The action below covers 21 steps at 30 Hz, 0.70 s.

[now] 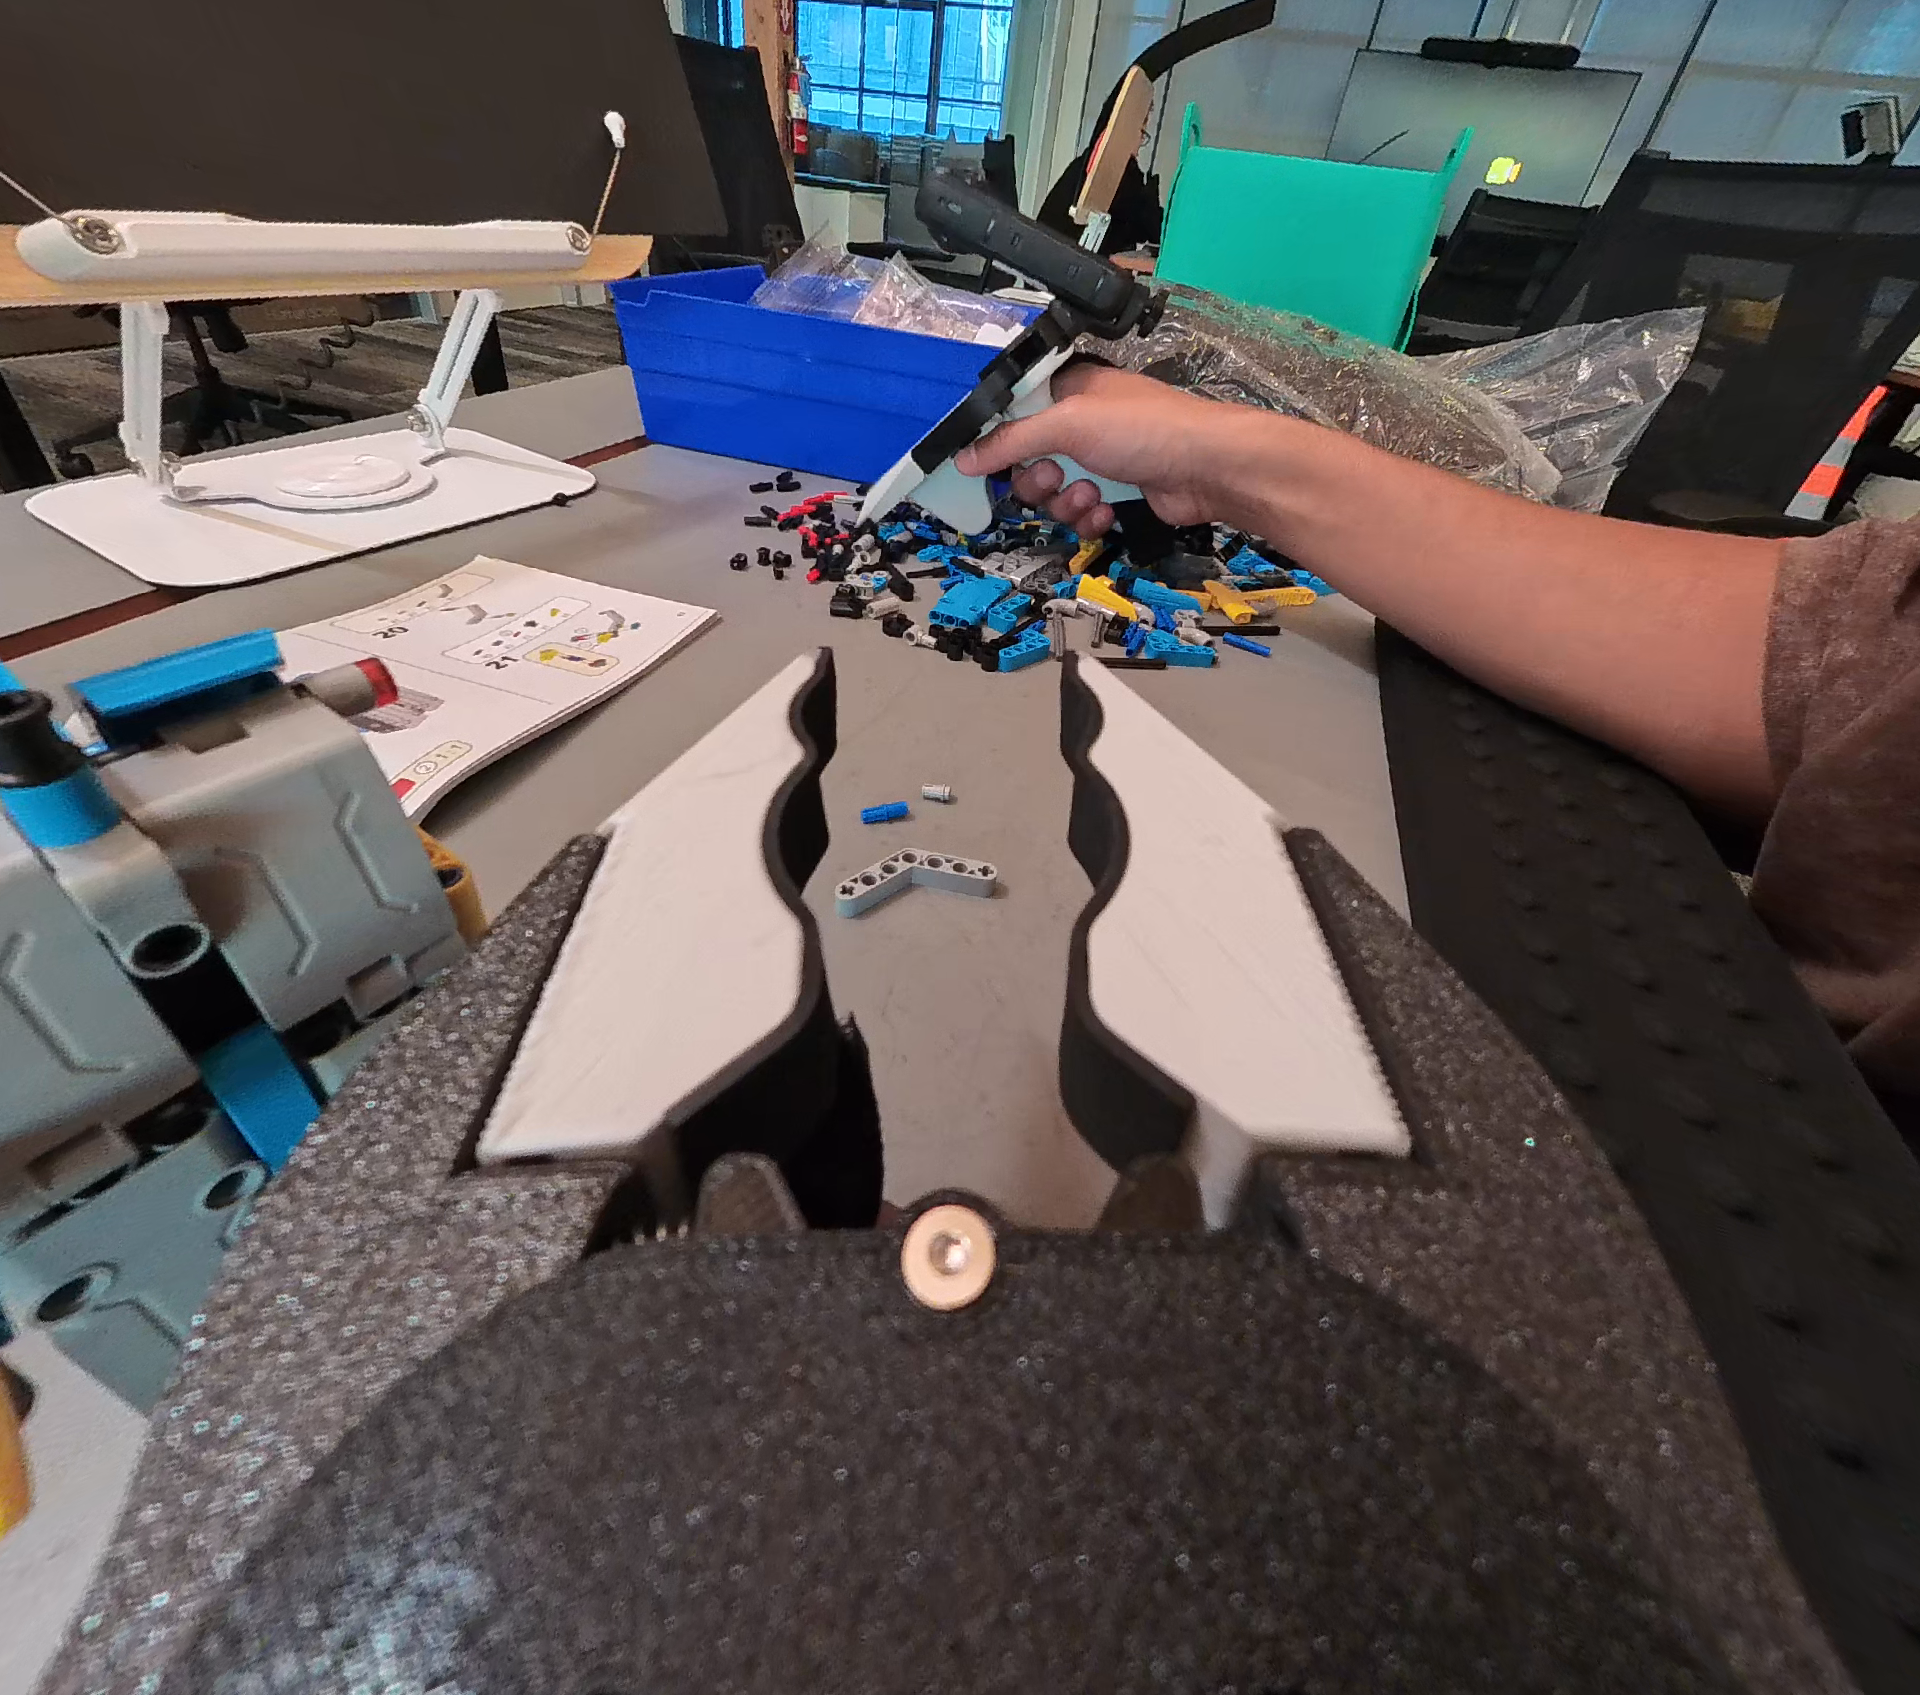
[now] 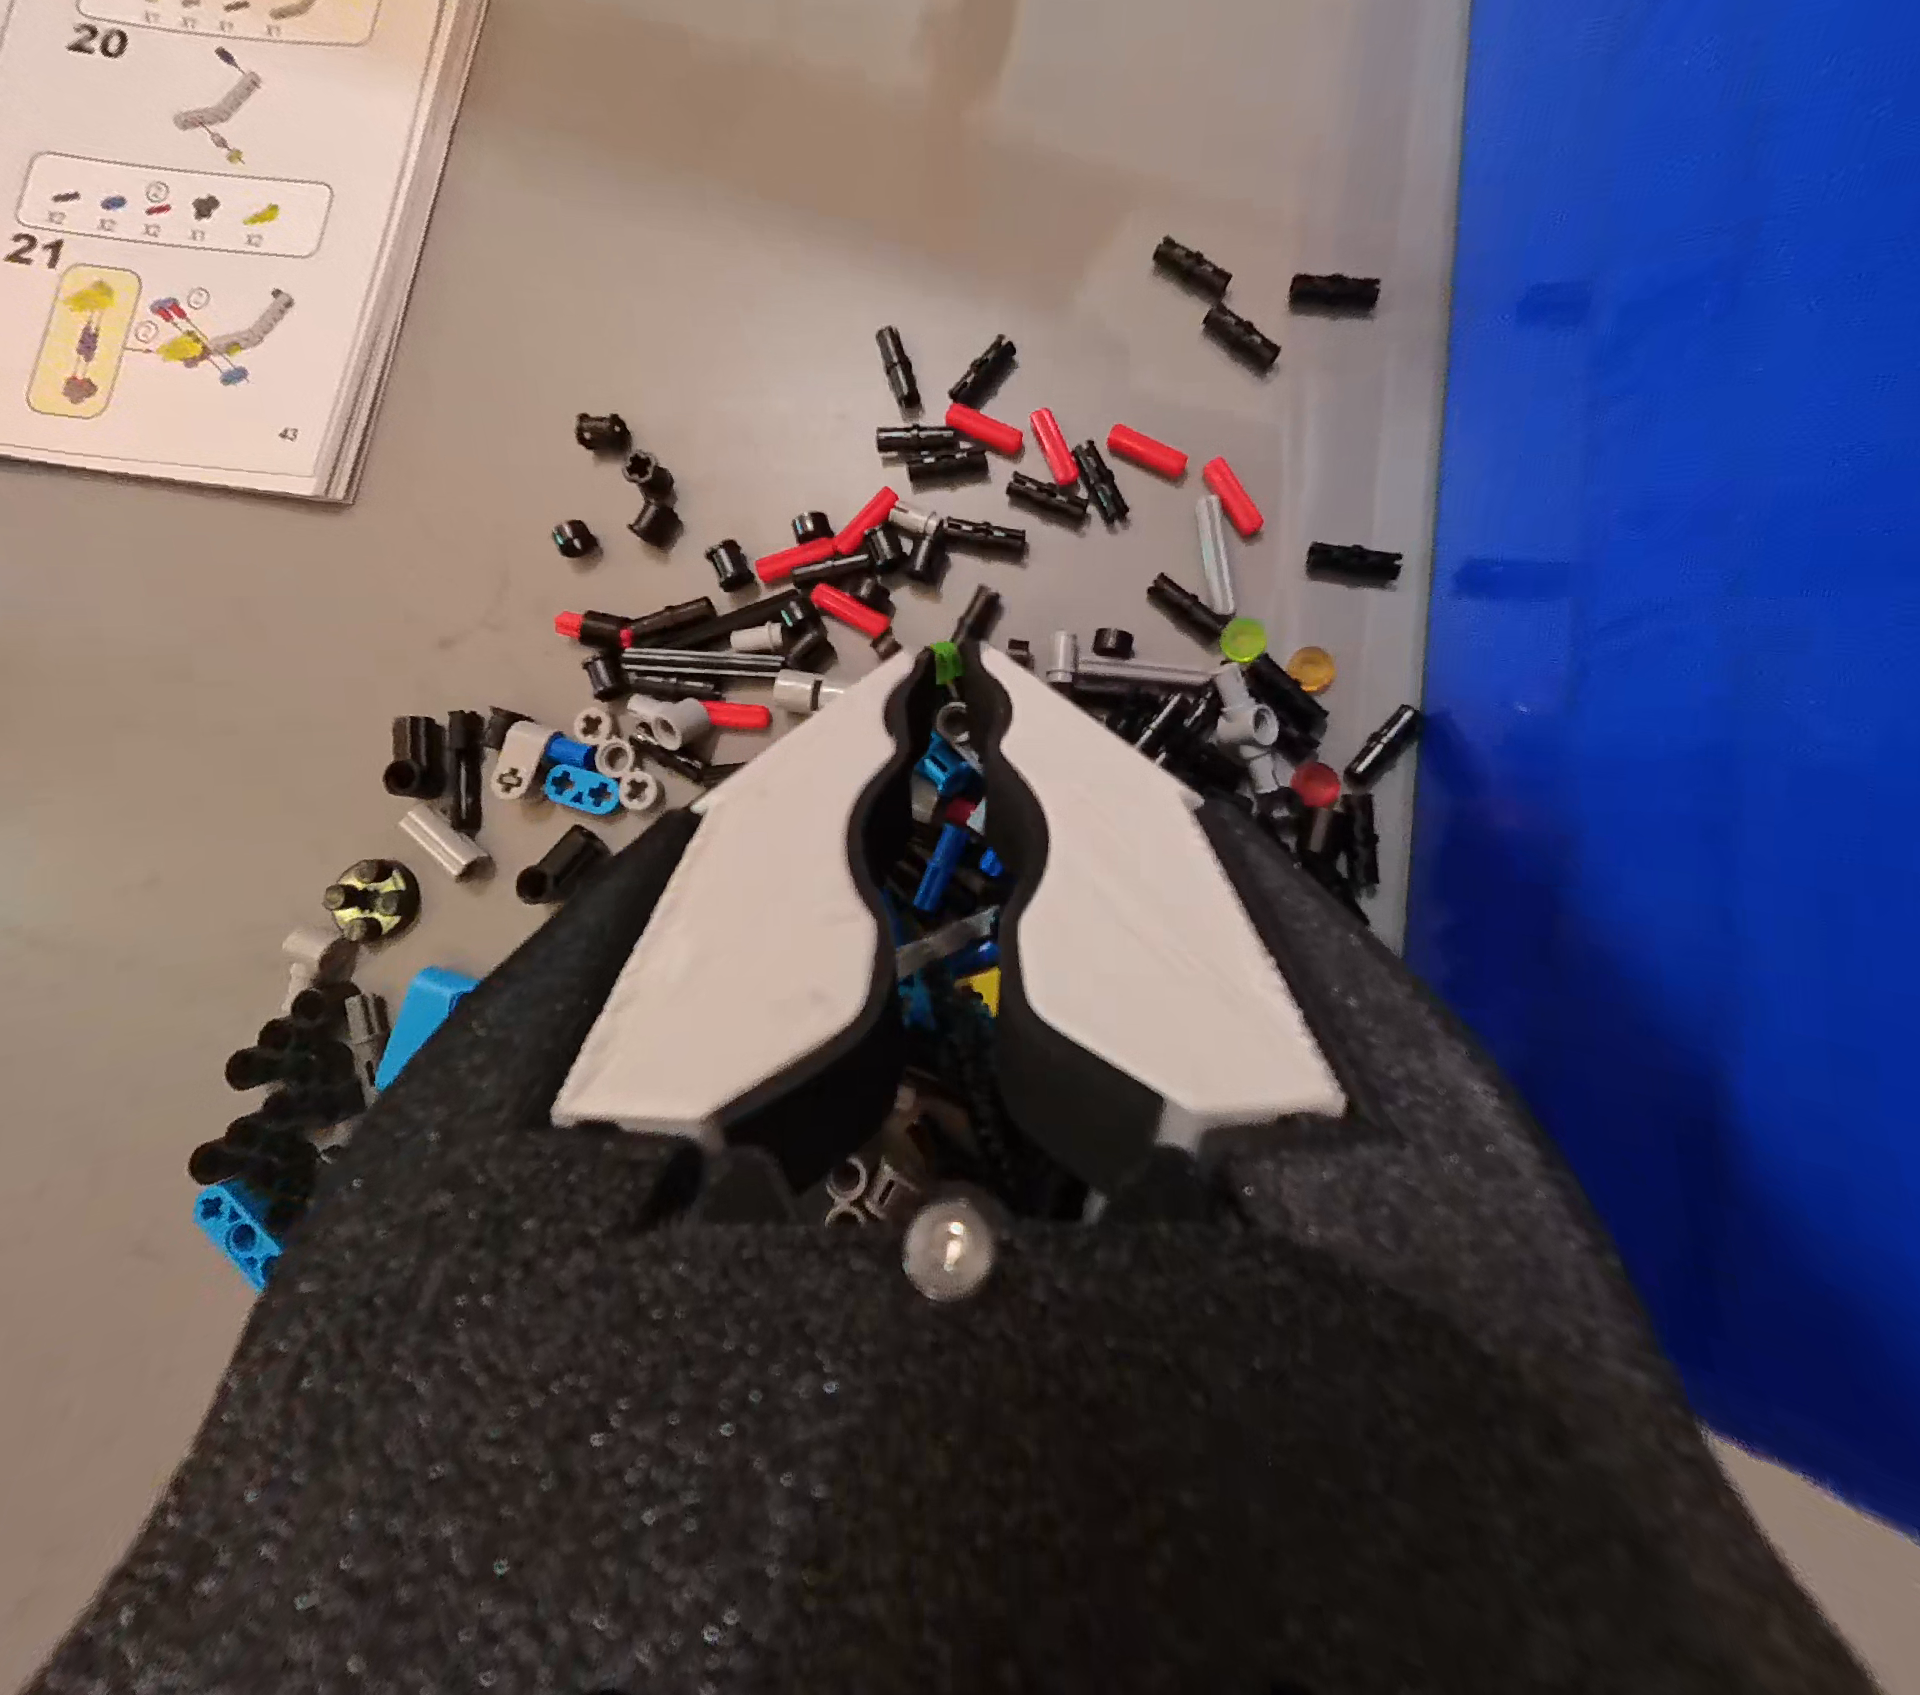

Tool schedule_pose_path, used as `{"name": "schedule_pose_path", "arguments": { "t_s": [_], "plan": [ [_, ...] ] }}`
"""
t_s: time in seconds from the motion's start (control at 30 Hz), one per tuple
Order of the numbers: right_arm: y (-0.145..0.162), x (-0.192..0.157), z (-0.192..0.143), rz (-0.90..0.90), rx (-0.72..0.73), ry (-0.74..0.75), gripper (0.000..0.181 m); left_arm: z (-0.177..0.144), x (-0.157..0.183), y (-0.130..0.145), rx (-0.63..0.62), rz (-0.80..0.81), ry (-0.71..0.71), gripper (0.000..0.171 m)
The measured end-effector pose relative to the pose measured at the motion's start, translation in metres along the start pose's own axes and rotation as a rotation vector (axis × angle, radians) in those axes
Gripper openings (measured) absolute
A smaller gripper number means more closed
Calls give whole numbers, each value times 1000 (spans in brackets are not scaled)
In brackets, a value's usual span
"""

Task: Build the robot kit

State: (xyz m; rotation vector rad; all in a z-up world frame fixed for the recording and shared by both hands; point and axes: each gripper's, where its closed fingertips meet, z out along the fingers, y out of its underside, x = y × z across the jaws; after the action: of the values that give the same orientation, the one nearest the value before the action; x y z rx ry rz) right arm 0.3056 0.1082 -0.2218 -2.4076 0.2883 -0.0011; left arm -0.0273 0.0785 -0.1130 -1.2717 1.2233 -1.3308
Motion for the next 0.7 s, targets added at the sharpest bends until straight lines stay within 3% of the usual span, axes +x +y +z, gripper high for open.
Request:
{"name": "schedule_pose_path", "arguments": {
  "t_s": [0.2,0.47,0.7],
  "plan": [
    [-7,0,-4,-9,33,3,5,0,0,0,0,2,0,43],
    [-26,-18,-25,140,170,-232,5,0,0,0,0,3,0,43],
    [-5,-4,-2,-4,31,-26,5,0,0,0,-1,3,1,43]
  ]
}}
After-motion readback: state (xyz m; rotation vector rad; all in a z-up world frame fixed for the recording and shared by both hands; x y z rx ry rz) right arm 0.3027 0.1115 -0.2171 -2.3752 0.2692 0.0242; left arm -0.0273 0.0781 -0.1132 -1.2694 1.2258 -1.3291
